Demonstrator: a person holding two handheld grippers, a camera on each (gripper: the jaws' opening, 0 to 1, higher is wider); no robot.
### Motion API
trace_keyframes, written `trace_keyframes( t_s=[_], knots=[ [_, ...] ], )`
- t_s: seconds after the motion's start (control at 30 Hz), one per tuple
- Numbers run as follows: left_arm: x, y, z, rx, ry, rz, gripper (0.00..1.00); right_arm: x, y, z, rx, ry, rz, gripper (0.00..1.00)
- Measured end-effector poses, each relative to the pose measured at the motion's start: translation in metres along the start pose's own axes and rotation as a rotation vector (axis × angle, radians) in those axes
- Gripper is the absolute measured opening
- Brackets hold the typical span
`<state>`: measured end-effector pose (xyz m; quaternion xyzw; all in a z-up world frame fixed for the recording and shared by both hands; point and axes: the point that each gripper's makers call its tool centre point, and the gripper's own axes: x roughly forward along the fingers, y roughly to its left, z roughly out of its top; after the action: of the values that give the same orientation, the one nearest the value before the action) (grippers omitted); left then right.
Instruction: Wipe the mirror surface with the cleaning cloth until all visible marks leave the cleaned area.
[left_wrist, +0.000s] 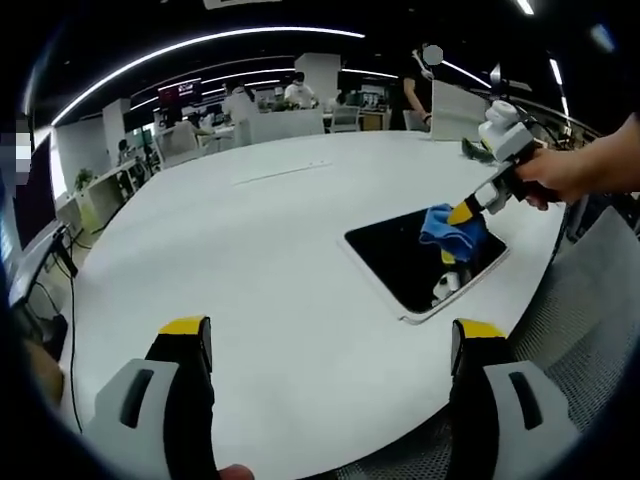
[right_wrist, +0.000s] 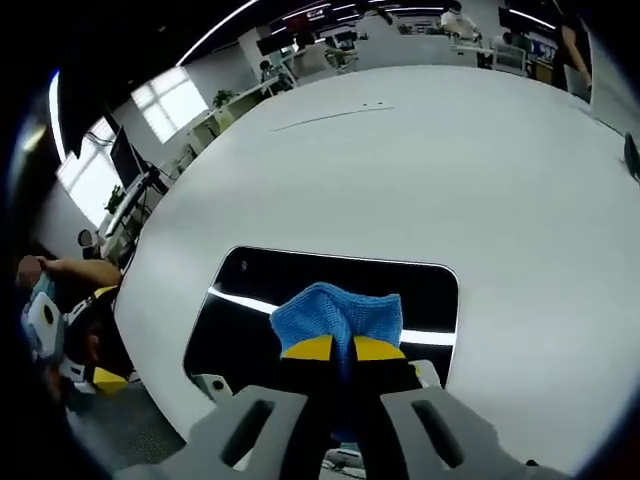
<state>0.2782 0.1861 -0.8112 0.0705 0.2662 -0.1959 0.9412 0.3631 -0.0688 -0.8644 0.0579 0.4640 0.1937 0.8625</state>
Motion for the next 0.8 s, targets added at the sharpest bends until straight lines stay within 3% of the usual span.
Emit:
trace_keyframes(
  t_s=[0.8],
  knots=[
    [-0.001,-0.002,0.004,-0.016,-0.015,0.000,0.99,-0.021,-0.048,-0.005,0.057,-0.016,-0.101,0.00]
  ],
)
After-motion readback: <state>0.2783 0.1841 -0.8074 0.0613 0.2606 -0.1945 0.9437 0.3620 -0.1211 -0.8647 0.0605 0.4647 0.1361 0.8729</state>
